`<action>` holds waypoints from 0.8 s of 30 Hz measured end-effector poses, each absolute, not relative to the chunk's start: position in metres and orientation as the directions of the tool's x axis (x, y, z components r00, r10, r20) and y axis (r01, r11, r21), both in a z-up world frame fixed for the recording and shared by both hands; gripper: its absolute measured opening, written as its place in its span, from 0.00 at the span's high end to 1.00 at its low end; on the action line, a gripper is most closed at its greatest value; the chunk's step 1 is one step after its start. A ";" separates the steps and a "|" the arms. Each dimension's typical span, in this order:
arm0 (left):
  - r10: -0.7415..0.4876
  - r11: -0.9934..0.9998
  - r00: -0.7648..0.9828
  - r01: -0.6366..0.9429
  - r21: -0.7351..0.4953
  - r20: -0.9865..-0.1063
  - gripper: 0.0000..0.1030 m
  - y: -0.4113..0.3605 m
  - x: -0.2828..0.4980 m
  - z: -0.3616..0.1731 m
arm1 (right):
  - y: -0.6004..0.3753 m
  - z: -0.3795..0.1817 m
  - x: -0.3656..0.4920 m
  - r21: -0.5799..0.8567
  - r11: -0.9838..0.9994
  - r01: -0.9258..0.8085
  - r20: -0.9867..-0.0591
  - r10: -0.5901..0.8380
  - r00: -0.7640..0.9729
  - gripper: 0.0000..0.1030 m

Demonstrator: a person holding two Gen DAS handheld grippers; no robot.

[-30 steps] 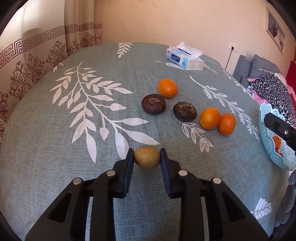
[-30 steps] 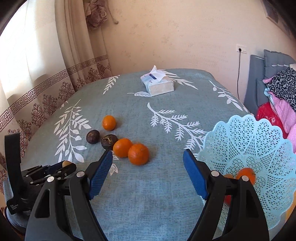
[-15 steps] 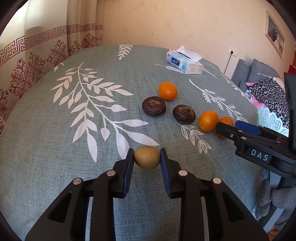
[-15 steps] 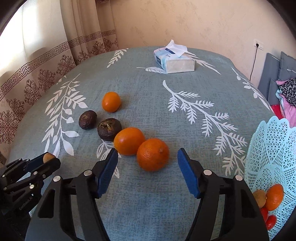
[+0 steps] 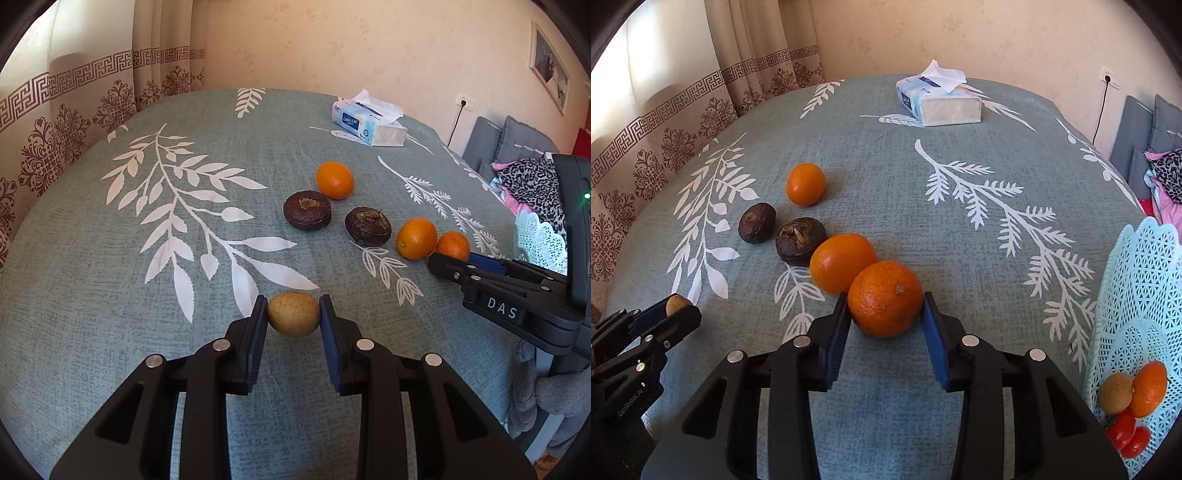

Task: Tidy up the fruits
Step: 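Carry the orange over the blue basket with the right gripper while the left holds the kiwi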

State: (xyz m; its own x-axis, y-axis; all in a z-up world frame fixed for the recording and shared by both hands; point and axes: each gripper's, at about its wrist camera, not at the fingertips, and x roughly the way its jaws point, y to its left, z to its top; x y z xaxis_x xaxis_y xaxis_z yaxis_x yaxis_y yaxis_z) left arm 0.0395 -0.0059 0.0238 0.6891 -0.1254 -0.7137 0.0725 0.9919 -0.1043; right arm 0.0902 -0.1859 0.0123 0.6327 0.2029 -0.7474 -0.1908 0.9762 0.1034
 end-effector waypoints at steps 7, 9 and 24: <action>-0.110 0.994 0.695 0.069 -0.086 -0.711 0.72 -0.009 0.038 0.026 | -0.190 0.034 0.071 0.134 0.971 -0.199 -0.705 0.235 0.670 0.61; -0.109 0.994 0.696 0.070 -0.084 -0.709 0.72 -0.010 0.037 0.027 | -0.193 0.039 0.067 0.139 0.970 -0.197 -0.694 0.238 0.680 0.61; -0.123 0.991 0.718 0.120 -0.051 -0.685 0.72 -0.034 0.031 0.046 | -0.260 0.070 0.036 0.172 0.984 -0.050 -0.628 0.149 0.764 0.61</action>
